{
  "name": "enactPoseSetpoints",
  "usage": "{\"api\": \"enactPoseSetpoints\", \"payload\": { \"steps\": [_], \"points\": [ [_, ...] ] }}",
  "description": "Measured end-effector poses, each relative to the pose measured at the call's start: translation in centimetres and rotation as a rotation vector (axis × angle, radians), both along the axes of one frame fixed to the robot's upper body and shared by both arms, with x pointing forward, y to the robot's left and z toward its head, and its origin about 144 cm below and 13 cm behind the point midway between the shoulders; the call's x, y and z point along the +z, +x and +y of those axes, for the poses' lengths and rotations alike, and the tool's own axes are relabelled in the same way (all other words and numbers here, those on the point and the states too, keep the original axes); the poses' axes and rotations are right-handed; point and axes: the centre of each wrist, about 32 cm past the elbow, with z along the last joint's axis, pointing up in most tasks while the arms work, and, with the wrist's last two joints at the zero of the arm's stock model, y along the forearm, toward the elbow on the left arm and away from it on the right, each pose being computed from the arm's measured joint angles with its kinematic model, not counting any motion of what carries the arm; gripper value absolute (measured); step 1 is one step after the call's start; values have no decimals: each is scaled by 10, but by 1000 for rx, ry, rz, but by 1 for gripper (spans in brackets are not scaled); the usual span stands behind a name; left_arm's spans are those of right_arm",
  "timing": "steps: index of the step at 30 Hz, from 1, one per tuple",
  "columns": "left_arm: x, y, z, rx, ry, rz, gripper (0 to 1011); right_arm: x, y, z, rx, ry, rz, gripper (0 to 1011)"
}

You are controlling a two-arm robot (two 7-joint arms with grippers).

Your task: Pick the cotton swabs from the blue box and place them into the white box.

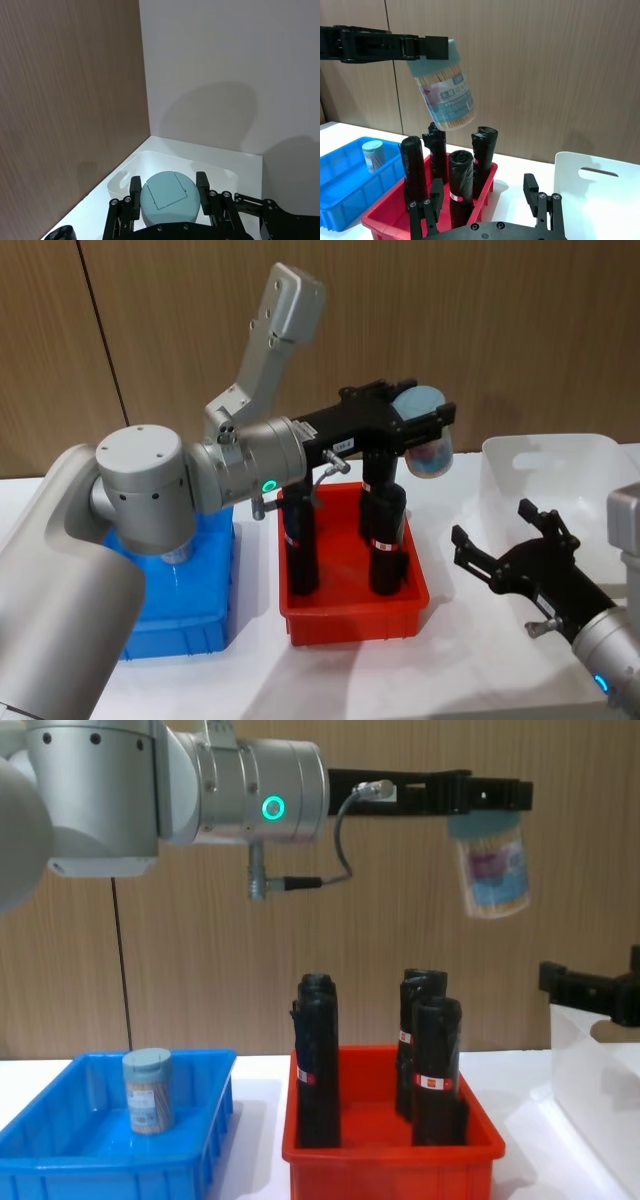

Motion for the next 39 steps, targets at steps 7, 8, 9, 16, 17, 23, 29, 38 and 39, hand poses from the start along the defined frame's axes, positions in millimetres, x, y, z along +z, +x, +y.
{"api": "enactPoseSetpoints", "payload": {
  "steps": [7, 8, 9, 16, 17, 23, 29, 38, 39],
  "points": [
    [1, 0, -1, -5, 1, -1, 669, 10, 5, 0, 19, -39, -13, 1002],
    [1, 0, -1, -5, 1, -1, 669, 13, 6, 1, 24, -48, -18, 1002],
    [1, 0, -1, -6, 1, -1, 669, 14, 7, 1, 26, -53, -19, 1002],
    [2, 0, -2, -8, 1, -1, 669, 24, 14, 3, 51, -89, -37, 1002],
    [2, 0, -2, -9, 1, -1, 669, 25, 14, 3, 54, -92, -39, 1002],
    [2, 1, -2, -10, 1, -1, 669, 34, 20, 6, 71, -113, -57, 1002],
    [2, 1, -2, -11, 1, -1, 669, 39, 26, 9, 84, -130, -68, 1002],
    [2, 1, -3, -11, 1, -2, 669, 45, 33, 13, 102, -144, -78, 1002],
    [2, 1, -3, -11, 1, -2, 669, 46, 34, 14, 104, -146, -80, 1002]
  ]
}}
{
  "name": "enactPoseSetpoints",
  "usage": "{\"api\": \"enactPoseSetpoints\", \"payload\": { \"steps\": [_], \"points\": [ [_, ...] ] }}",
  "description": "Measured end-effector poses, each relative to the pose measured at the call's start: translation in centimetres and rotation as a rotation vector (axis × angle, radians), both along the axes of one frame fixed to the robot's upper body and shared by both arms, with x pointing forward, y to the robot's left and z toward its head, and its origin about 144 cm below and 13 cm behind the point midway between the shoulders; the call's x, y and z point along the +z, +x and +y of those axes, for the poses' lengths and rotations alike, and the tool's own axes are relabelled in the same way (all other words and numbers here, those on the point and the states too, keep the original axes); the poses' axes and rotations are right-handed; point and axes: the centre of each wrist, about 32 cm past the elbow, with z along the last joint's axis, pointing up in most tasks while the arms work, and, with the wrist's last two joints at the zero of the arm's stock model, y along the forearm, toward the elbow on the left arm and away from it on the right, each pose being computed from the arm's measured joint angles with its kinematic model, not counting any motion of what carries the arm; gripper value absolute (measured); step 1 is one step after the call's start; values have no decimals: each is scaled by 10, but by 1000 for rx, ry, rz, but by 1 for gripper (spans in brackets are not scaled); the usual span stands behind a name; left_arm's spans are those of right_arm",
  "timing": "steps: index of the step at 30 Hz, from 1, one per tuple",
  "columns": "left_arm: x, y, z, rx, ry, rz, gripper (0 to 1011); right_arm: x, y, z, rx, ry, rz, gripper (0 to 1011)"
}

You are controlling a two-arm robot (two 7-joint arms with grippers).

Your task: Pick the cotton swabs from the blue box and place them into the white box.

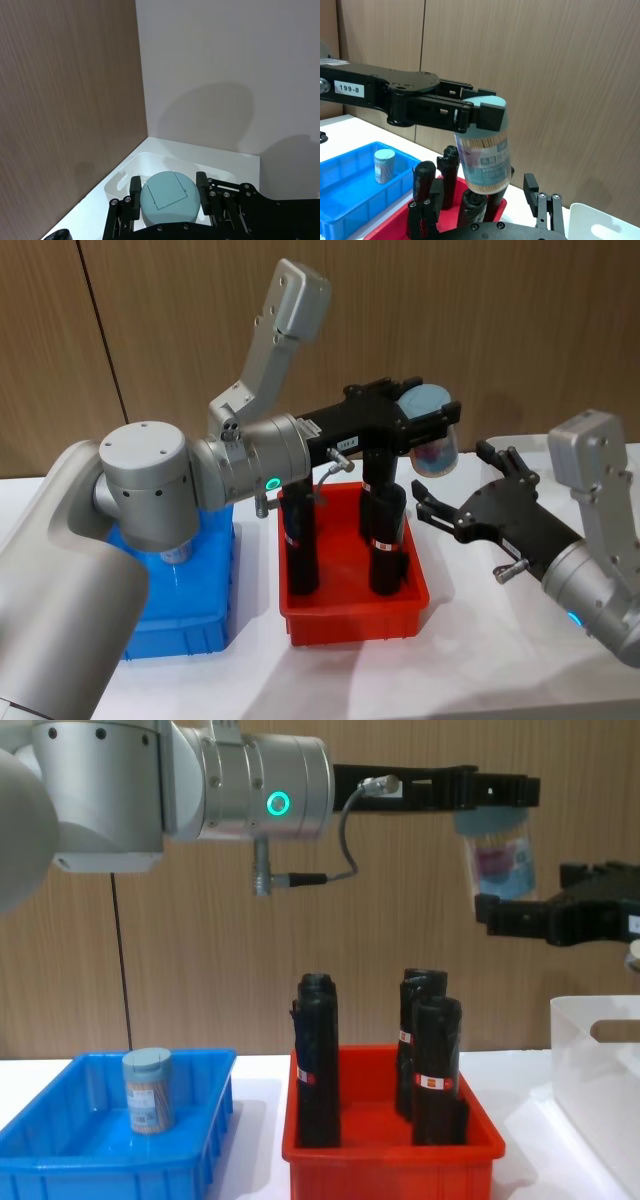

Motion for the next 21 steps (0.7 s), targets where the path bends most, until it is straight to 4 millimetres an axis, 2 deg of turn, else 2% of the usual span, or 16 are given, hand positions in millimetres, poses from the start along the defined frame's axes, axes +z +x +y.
{"api": "enactPoseSetpoints", "payload": {
  "steps": [21],
  "points": [
    [0, 0, 0, 0, 0, 0, 669, 10, 17, 7, 33, 1, 7, 1002]
  ]
}}
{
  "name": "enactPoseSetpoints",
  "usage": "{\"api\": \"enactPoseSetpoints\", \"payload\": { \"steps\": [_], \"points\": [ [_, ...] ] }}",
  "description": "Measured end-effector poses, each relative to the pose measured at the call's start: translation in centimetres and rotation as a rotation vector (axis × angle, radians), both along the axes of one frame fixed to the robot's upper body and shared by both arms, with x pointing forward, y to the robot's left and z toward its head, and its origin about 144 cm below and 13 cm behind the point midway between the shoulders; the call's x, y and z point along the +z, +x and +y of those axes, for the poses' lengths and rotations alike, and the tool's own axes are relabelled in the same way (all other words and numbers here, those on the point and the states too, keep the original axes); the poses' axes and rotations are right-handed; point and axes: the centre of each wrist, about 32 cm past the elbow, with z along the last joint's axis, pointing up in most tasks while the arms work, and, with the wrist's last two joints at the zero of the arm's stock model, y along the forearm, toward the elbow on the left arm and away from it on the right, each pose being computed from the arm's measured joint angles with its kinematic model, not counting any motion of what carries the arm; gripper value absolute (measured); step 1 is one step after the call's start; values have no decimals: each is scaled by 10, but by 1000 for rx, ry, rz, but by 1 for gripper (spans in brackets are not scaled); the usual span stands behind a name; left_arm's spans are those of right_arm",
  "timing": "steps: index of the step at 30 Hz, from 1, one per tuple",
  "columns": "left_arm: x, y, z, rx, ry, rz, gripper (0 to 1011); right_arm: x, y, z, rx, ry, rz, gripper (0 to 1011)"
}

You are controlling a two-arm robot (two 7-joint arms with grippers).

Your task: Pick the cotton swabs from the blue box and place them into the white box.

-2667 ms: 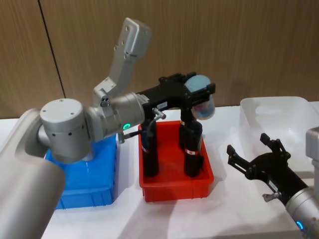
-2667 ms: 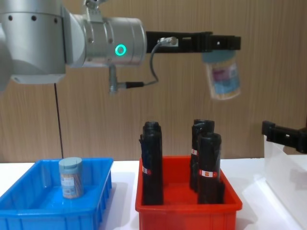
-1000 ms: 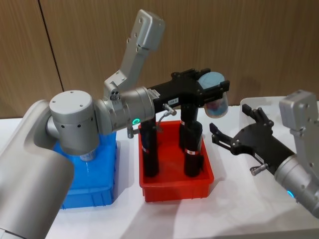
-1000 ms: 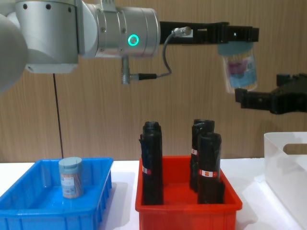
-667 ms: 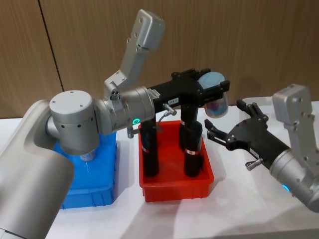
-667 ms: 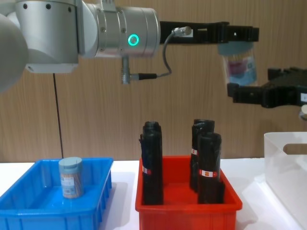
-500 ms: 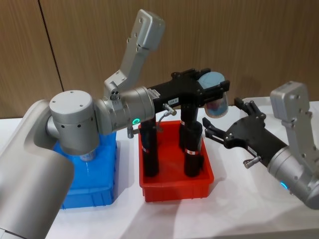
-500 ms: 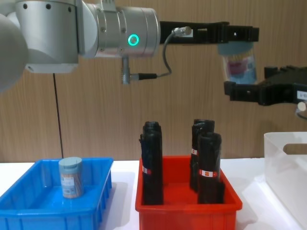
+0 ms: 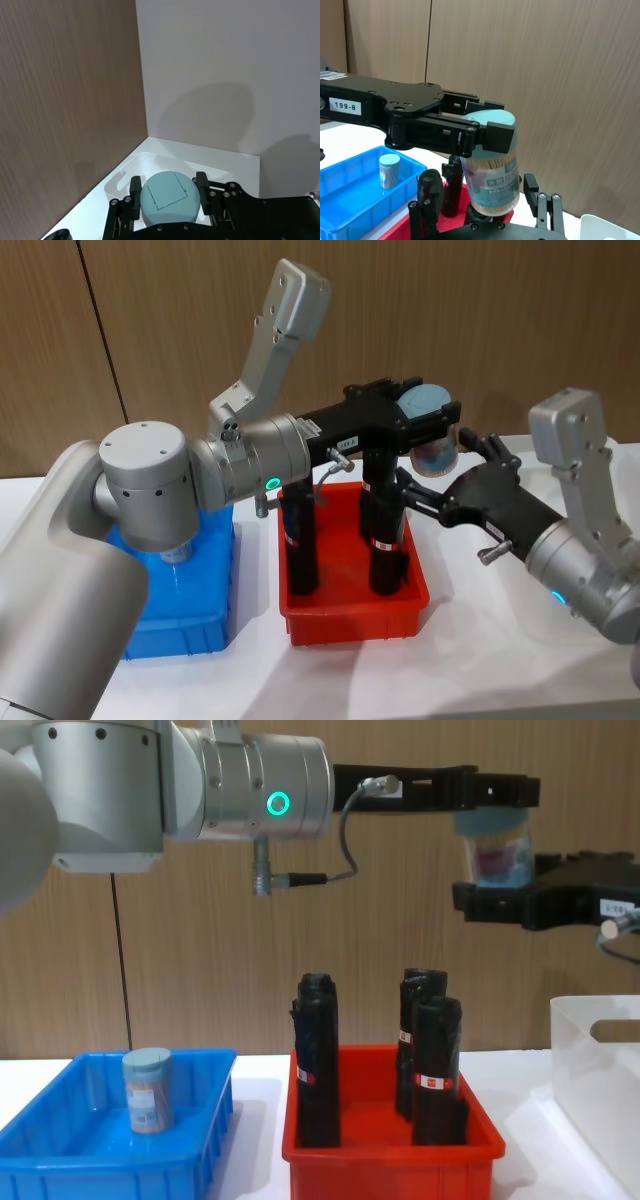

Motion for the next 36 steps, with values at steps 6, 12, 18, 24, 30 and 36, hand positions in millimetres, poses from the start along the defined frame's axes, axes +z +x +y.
{"api": "enactPoseSetpoints", "payload": {
  "steps": [6, 12, 18, 24, 30, 36],
  "points": [
    [0, 0, 0, 0, 0, 0, 669, 2, 5, 1, 3, -4, 4, 1001],
    [0, 0, 0, 0, 0, 0, 669, 3, 11, 2, 5, -4, 11, 1002],
    [0, 0, 0, 0, 0, 0, 669, 3, 17, 1, 2, 1, 17, 1002],
    [0, 0, 0, 0, 0, 0, 669, 3, 21, 0, 4, 10, 25, 945],
    [0, 0, 0, 0, 0, 0, 669, 2, 26, -1, 7, 21, 35, 786],
    [0, 0, 0, 1, 0, 0, 669, 1, 28, -1, 9, 31, 39, 662]
  ]
}}
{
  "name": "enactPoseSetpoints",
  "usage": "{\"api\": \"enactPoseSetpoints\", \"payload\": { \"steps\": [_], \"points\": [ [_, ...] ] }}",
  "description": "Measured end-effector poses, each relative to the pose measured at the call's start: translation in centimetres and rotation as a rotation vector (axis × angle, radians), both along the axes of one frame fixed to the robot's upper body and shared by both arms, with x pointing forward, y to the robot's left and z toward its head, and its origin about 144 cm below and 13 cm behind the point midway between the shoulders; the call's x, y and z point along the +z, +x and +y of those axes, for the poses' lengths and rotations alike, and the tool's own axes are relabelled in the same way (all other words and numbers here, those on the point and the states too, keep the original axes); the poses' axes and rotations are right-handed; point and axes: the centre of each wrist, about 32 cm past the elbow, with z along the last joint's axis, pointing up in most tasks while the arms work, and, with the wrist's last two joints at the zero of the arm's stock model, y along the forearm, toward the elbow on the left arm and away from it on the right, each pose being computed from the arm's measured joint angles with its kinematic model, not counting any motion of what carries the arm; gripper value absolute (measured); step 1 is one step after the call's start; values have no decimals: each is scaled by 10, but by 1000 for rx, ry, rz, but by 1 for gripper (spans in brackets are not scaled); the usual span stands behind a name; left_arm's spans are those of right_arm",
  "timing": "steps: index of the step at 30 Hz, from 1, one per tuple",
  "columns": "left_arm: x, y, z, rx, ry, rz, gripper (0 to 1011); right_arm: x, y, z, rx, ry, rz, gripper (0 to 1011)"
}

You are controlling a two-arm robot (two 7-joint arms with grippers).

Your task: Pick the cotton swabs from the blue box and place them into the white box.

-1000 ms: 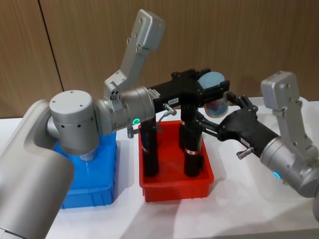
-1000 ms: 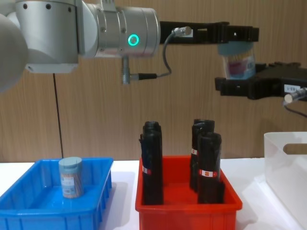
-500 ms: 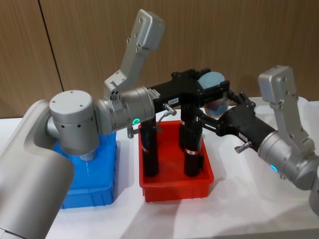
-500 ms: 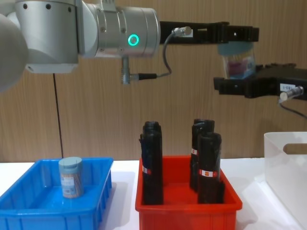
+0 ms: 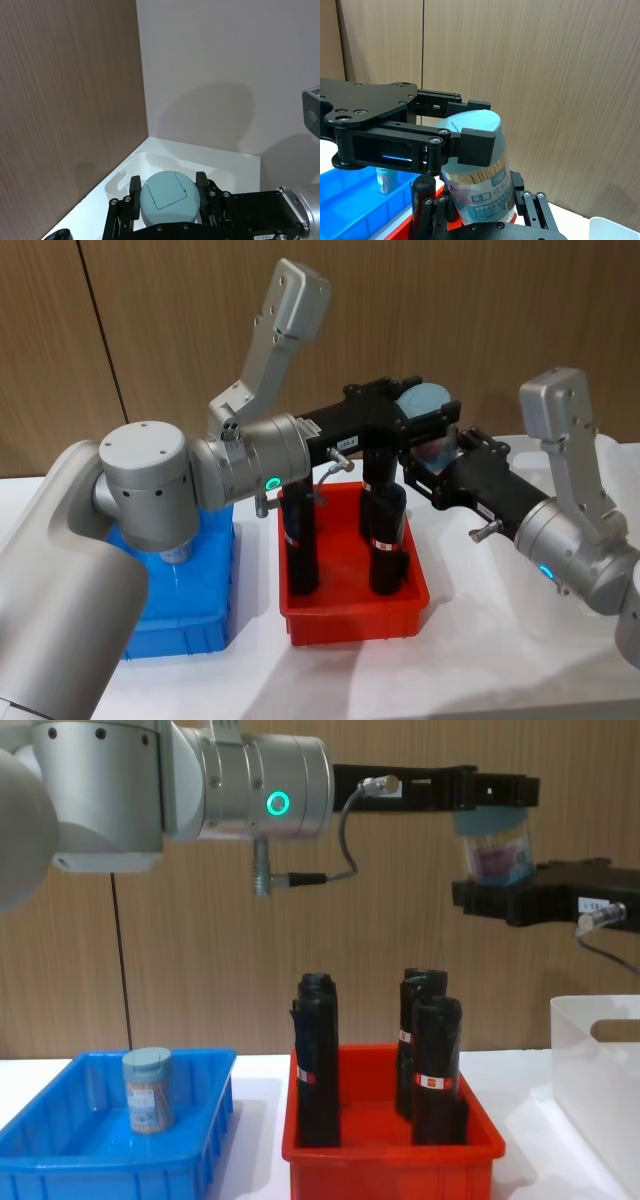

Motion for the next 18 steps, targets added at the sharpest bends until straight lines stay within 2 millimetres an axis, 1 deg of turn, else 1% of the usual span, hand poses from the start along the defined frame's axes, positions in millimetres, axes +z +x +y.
{"api": "enactPoseSetpoints", "payload": {
  "steps": [7, 10, 11, 13, 14, 18],
  "points": [
    [0, 0, 0, 0, 0, 0, 669, -1, 2, -1, 0, 7, -2, 662],
    [0, 0, 0, -1, 0, 1, 710, 0, 3, -2, -6, 11, -5, 661],
    [0, 0, 0, -1, 0, 1, 760, 0, 3, -2, -5, 13, -6, 661],
    [0, 0, 0, -1, 0, 1, 802, 0, 3, -2, -5, 14, -8, 661],
    [0, 0, 0, -1, 0, 1, 855, 0, 3, -2, -4, 14, -8, 661],
    [0, 0, 0, -1, 0, 1, 929, 0, 3, -2, -5, 15, -11, 661]
  ]
}}
